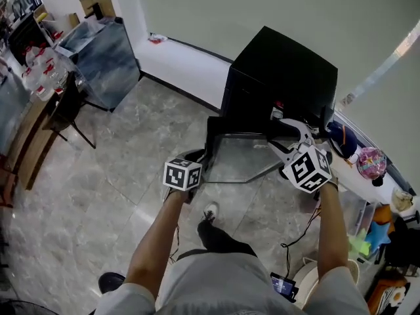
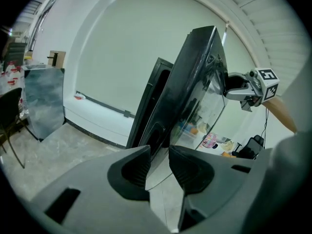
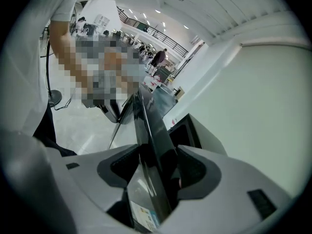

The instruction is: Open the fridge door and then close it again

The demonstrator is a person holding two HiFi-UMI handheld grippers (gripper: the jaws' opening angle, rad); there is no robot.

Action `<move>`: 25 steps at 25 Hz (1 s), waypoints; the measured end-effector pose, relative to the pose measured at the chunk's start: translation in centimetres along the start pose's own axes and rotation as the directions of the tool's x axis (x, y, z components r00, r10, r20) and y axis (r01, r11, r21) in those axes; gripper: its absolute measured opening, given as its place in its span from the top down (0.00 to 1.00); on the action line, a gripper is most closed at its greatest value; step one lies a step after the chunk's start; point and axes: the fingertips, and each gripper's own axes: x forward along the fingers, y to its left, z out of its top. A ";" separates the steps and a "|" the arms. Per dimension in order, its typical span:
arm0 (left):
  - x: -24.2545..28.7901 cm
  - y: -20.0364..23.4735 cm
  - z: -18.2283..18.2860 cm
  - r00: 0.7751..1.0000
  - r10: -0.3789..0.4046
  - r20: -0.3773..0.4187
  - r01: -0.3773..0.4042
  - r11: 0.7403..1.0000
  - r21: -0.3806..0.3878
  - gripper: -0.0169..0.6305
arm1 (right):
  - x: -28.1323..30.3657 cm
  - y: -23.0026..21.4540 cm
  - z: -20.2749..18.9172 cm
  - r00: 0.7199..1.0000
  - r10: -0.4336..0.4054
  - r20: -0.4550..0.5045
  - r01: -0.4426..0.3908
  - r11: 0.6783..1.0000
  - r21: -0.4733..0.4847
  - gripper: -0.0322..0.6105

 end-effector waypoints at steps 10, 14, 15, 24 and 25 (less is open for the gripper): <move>3.4 2.7 3.7 0.995 -0.074 -0.070 0.078 0.995 0.055 0.83 | 1.9 -2.5 -0.7 0.994 -0.079 -0.077 0.083 0.995 0.050 0.58; 4.4 3.5 4.7 0.992 -0.097 -0.080 0.102 0.993 0.062 0.83 | 2.7 -3.2 -0.8 0.989 -0.101 -0.109 0.110 0.991 0.080 0.57; 4.6 3.6 4.8 0.991 -0.107 -0.086 0.113 0.992 0.063 0.83 | 2.7 -3.3 -1.0 0.988 -0.104 -0.118 0.115 0.989 0.090 0.57; 6.6 4.8 6.8 0.971 -0.187 -0.149 0.203 0.974 0.097 0.82 | 3.8 -4.8 -1.4 0.971 -0.146 -0.191 0.175 0.974 0.143 0.57; 6.8 4.9 7.0 0.969 -0.196 -0.153 0.213 0.972 0.098 0.82 | 3.9 -5.0 -1.5 0.969 -0.151 -0.197 0.181 0.973 0.146 0.57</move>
